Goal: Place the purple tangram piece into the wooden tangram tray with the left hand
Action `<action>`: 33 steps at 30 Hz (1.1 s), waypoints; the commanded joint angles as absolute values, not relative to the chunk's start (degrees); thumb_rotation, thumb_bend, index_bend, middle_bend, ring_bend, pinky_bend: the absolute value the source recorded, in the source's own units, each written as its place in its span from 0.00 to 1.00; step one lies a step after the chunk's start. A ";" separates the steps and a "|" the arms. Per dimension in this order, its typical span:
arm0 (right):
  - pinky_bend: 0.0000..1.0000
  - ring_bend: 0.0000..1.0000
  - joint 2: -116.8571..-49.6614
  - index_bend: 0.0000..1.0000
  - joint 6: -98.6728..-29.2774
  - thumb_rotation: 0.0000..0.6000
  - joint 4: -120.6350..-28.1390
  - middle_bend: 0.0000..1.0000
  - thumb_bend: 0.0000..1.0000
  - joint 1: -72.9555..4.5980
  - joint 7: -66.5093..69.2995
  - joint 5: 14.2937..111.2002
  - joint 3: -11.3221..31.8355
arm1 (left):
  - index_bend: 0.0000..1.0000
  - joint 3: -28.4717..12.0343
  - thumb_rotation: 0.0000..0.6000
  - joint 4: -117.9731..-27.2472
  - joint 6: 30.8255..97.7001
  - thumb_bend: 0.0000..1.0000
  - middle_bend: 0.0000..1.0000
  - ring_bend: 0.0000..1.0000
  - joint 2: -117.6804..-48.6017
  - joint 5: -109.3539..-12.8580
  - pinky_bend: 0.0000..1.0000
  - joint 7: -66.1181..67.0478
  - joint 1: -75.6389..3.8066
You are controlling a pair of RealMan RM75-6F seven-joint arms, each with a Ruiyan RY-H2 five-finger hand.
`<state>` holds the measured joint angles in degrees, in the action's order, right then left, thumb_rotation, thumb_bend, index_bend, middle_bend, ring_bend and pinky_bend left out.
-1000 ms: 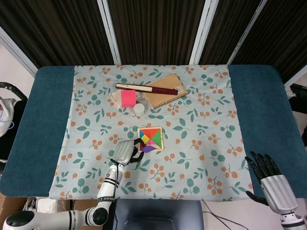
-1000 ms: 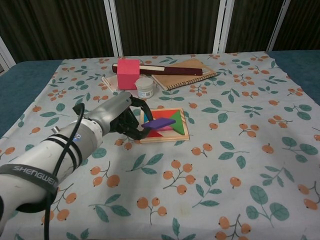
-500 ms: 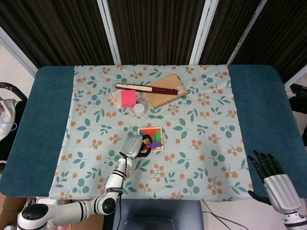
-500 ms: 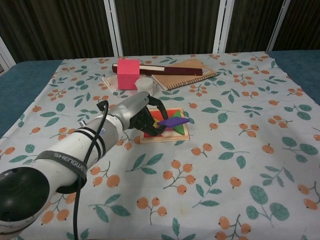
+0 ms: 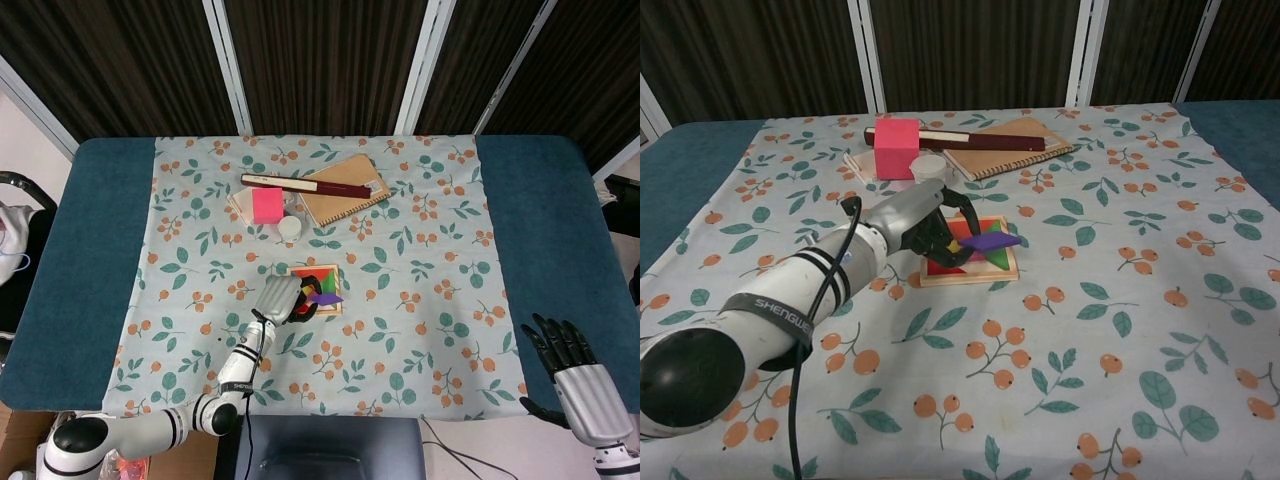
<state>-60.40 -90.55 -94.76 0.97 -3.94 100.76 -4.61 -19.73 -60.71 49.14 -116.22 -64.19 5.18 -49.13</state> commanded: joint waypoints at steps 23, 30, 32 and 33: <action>0.00 0.00 -60.08 0.00 -90.83 1.00 -94.66 0.00 0.12 1.32 -3.41 100.32 -4.40 | 0.59 -15.61 1.00 -53.22 49.21 0.40 1.00 1.00 -117.27 -71.33 1.00 -0.07 -51.35; 0.00 0.00 -59.88 0.00 -91.01 1.00 -94.46 0.00 0.12 1.36 -2.74 100.35 -4.35 | 0.59 -15.85 1.00 -52.58 48.22 0.40 1.00 1.00 -116.60 -71.03 1.00 -1.49 -51.50; 0.00 0.00 -59.84 0.00 -90.88 1.00 -94.41 0.00 0.12 1.31 -2.64 100.19 -4.29 | 0.59 -15.65 1.00 -52.44 47.92 0.40 1.00 1.00 -116.34 -71.04 1.00 -2.11 -51.34; 0.00 0.00 -59.83 0.00 -90.83 1.00 -94.41 0.00 0.12 1.29 -2.60 100.15 -4.28 | 0.59 -15.67 1.00 -52.52 47.82 0.40 1.00 1.00 -116.23 -70.98 1.00 -2.35 -51.30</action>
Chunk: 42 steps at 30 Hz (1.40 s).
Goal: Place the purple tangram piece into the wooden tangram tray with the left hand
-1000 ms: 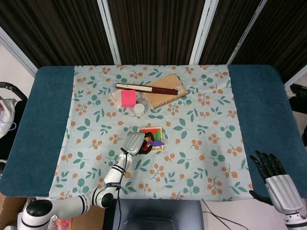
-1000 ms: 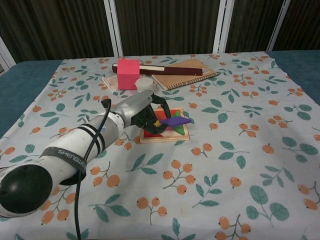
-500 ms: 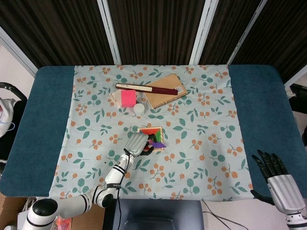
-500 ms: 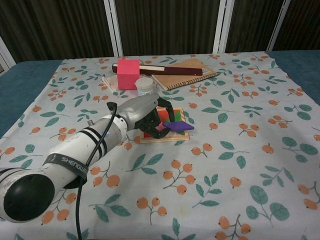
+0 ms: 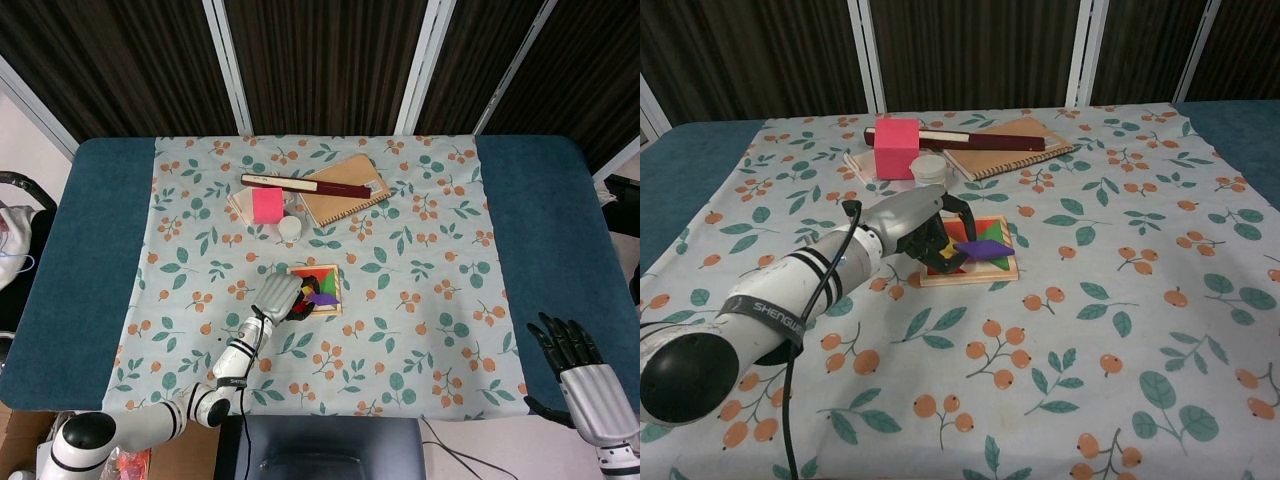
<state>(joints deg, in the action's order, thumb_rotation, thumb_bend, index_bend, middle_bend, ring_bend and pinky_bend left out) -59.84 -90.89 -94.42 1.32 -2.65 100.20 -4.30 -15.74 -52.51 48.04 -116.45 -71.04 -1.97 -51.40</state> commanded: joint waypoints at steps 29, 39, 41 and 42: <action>0.00 0.00 -59.57 0.00 -92.08 1.00 -93.88 0.00 0.12 1.90 -1.16 100.33 -4.24 | 0.50 -13.86 1.00 -52.73 48.01 0.41 1.00 1.00 -115.71 -72.27 1.00 -3.03 -50.75; 0.00 0.00 -59.74 0.00 -92.56 1.00 -93.47 0.00 0.12 2.14 -0.96 100.50 -4.19 | 0.46 -13.75 1.00 -54.13 48.15 0.41 1.00 1.00 -115.09 -72.20 1.00 -2.31 -50.52; 0.00 0.00 -59.72 0.00 -92.54 1.00 -93.41 0.00 0.12 2.15 -0.90 100.48 -4.19 | 0.46 -13.76 1.00 -54.24 47.96 0.41 1.00 1.00 -115.06 -72.00 1.00 -2.08 -50.51; 0.00 0.00 -59.71 0.00 -92.60 1.00 -93.39 0.00 0.12 2.17 -0.84 100.50 -4.19 | 0.46 -13.77 1.00 -54.29 47.98 0.41 1.00 1.00 -115.04 -71.97 1.00 -2.00 -50.50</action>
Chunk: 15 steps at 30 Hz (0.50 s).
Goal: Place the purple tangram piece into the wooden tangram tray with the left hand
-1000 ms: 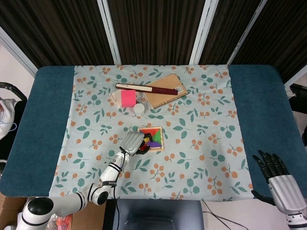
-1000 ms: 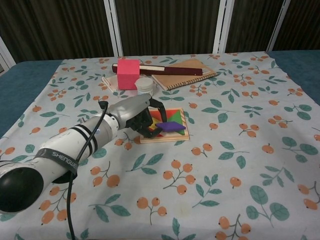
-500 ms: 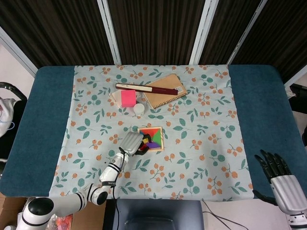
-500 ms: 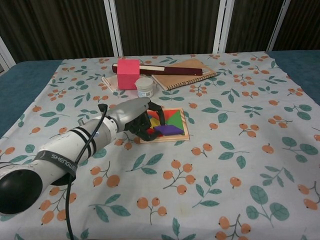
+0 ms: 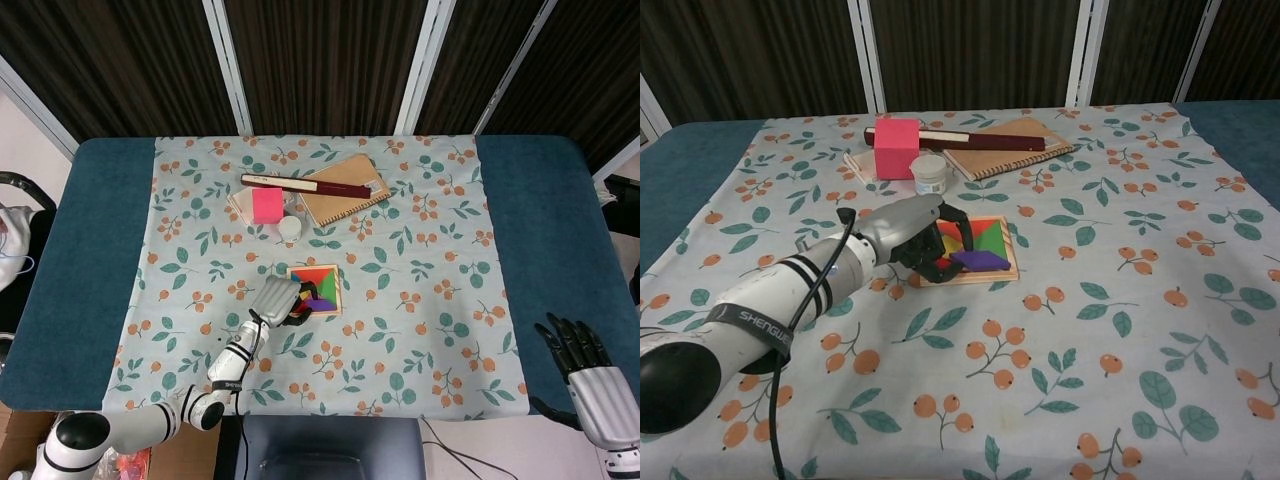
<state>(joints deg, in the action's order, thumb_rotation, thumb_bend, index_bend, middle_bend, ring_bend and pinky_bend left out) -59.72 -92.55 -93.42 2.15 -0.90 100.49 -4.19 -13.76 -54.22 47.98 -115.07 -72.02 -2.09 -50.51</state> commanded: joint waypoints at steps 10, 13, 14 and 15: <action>0.00 0.00 -59.75 0.00 -92.56 1.00 -93.21 0.00 0.12 2.18 -0.73 100.51 -4.14 | 0.42 -13.89 1.00 -53.80 48.07 0.41 1.00 1.00 -115.27 -71.72 1.00 -2.36 -50.28; 0.00 0.00 -59.76 0.00 -92.44 1.00 -93.29 0.00 0.12 2.14 -0.86 100.47 -4.11 | 0.42 -13.87 1.00 -54.15 48.30 0.41 1.00 1.00 -115.01 -71.86 1.00 -2.39 -50.16; 0.00 0.00 -59.77 0.00 -92.45 1.00 -93.24 0.00 0.12 2.16 -0.89 100.47 -4.12 | 0.41 -13.84 1.00 -54.34 48.39 0.41 1.00 1.00 -114.90 -71.90 1.00 -2.40 -50.10; 0.00 0.00 -59.80 0.00 -92.47 1.00 -93.19 0.00 0.12 2.18 -0.92 100.50 -4.13 | 0.41 -13.80 1.00 -54.63 48.47 0.41 1.00 1.00 -114.74 -71.97 1.00 -2.42 -50.03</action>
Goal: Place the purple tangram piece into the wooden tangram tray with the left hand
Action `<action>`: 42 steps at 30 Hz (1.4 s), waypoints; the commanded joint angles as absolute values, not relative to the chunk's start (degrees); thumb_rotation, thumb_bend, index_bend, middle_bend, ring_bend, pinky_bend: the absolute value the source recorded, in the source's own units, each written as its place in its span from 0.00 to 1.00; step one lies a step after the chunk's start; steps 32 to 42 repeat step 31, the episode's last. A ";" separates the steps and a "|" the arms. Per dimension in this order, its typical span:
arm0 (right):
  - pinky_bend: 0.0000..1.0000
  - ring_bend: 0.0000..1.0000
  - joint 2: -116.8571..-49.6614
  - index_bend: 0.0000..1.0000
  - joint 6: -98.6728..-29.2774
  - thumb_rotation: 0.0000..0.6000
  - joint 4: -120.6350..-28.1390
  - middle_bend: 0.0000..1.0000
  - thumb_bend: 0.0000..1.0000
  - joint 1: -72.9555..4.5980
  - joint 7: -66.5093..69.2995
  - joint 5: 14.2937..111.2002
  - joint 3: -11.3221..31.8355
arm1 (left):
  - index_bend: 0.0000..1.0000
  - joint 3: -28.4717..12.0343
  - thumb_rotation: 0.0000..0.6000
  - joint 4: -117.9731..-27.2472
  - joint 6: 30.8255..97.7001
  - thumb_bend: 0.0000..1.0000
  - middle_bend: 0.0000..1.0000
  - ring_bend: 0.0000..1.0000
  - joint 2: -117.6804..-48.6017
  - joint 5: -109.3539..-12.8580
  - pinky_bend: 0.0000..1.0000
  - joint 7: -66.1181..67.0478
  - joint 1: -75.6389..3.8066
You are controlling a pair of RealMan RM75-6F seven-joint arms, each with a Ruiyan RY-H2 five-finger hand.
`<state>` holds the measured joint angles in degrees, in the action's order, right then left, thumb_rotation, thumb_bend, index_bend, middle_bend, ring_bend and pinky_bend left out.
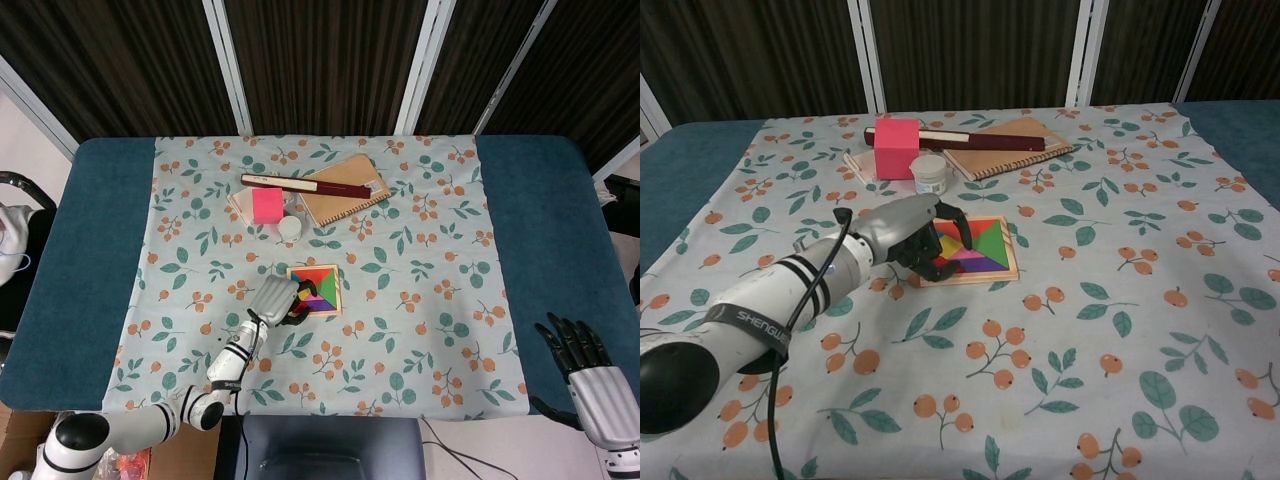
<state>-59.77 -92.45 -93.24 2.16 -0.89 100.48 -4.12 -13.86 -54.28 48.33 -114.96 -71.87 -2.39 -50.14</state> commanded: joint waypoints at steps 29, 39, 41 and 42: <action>0.00 0.00 -64.36 0.00 -85.91 1.00 -95.83 0.00 0.12 0.74 -13.69 97.38 -3.64 | 0.04 9.95 1.00 -75.22 95.87 0.38 0.05 0.00 -78.06 -96.24 0.05 -11.31 -13.78; 0.00 0.00 -64.56 0.00 -86.14 1.00 -95.91 0.00 0.12 0.84 -13.95 97.25 -3.56 | 0.04 9.38 1.00 -75.33 95.51 0.38 0.04 0.00 -78.20 -96.12 0.05 -9.88 -13.44; 0.00 0.00 -64.56 0.00 -86.14 1.00 -95.91 0.00 0.12 0.84 -13.95 97.25 -3.56 | 0.04 9.38 1.00 -75.33 95.51 0.38 0.04 0.00 -78.20 -96.12 0.05 -9.88 -13.44; 0.00 0.00 -64.56 0.00 -86.14 1.00 -95.91 0.00 0.12 0.84 -13.95 97.25 -3.56 | 0.04 9.38 1.00 -75.33 95.51 0.38 0.04 0.00 -78.20 -96.12 0.05 -9.88 -13.44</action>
